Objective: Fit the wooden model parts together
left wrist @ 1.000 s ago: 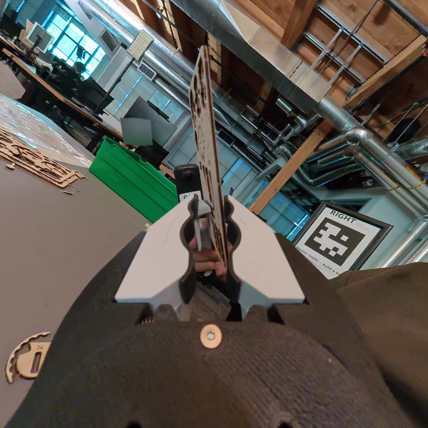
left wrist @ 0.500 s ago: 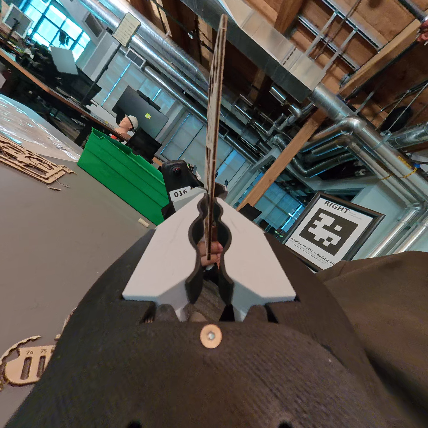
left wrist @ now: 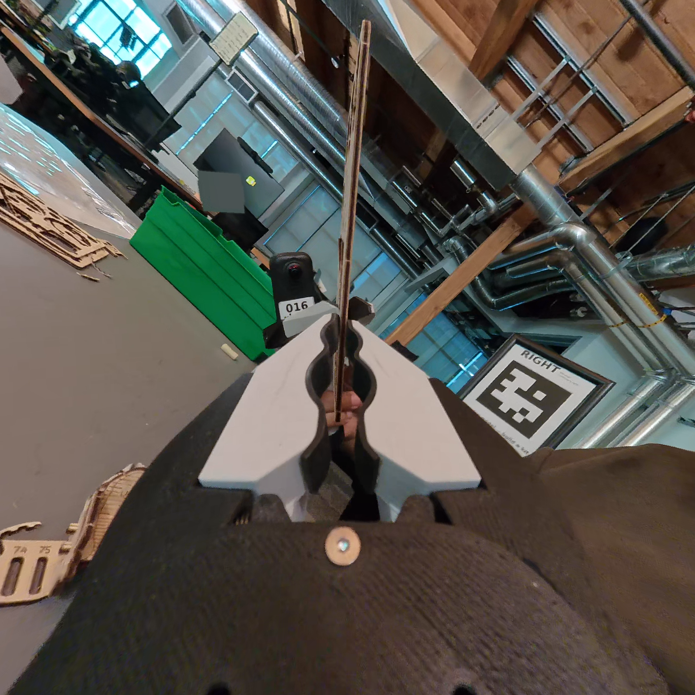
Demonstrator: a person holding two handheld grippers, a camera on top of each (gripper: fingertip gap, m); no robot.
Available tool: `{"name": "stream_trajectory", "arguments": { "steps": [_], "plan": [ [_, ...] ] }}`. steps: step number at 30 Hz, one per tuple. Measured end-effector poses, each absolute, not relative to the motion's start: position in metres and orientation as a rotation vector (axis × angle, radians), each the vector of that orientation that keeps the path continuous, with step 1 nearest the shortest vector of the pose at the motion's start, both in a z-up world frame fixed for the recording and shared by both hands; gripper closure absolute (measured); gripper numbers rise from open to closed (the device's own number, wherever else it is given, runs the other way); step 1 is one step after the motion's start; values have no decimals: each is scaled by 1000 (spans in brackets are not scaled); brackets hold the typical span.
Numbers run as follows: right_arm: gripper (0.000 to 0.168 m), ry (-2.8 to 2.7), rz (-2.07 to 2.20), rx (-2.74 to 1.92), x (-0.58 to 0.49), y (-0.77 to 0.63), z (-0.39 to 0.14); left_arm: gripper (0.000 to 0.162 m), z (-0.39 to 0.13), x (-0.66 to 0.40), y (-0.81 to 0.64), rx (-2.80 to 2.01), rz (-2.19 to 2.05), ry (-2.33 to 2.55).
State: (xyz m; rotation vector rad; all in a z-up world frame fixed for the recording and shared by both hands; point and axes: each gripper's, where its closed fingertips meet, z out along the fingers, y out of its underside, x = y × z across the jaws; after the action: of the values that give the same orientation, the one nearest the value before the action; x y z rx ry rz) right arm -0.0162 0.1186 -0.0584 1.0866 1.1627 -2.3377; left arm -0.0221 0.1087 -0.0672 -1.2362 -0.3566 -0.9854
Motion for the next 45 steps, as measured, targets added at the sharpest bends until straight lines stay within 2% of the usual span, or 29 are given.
{"name": "stream_trajectory", "arguments": {
  "steps": [3, 8, 13, 17, 19, 20, 21, 23, 26, 32, 37, 45],
  "plan": [
    [154, 1212, -2370, 1107, -17, 120, -59, 162, -67, -23, 109, -1251, -936, -347],
    [134, 1392, -2501, 1349, -28, 150, -65, 162, -67, -36, 106, -1241, -863, -378],
    [135, 1790, -2610, 1531, -28, 165, -57, 162, -70, -40, 106, -1247, -835, -376],
    [134, 1574, -2571, 1364, -24, 143, -55, 162, -66, -31, 104, -1208, -948, -337],
    [141, 1432, -2553, 1254, -21, 136, -52, 162, -67, -25, 105, -1222, -990, -316],
    [159, 1388, -2548, 1212, -19, 135, -51, 162, -68, -22, 106, -1232, -991, -301],
    [165, 1366, -2542, 1200, -18, 134, -51, 162, -68, -19, 105, -1237, -996, -280],
    [168, 1403, -2519, 1211, -18, 134, -53, 160, -65, -17, 103, -1233, -1001, -253],
    [168, 1472, -2487, 1220, -17, 131, -54, 144, -64, -27, 102, -1205, -960, -282],
    [168, 1491, -2415, 1207, -17, 119, -60, 148, -58, -32, 95, -1174, -986, -267],
    [168, 1494, -2404, 1207, -17, 117, -60, 158, -55, -28, 93, -1146, -1025, -250],
    [167, 1422, -2403, 1156, -14, 116, -55, 158, -50, -23, 91, -1157, -1044, -203]
  ]
}}
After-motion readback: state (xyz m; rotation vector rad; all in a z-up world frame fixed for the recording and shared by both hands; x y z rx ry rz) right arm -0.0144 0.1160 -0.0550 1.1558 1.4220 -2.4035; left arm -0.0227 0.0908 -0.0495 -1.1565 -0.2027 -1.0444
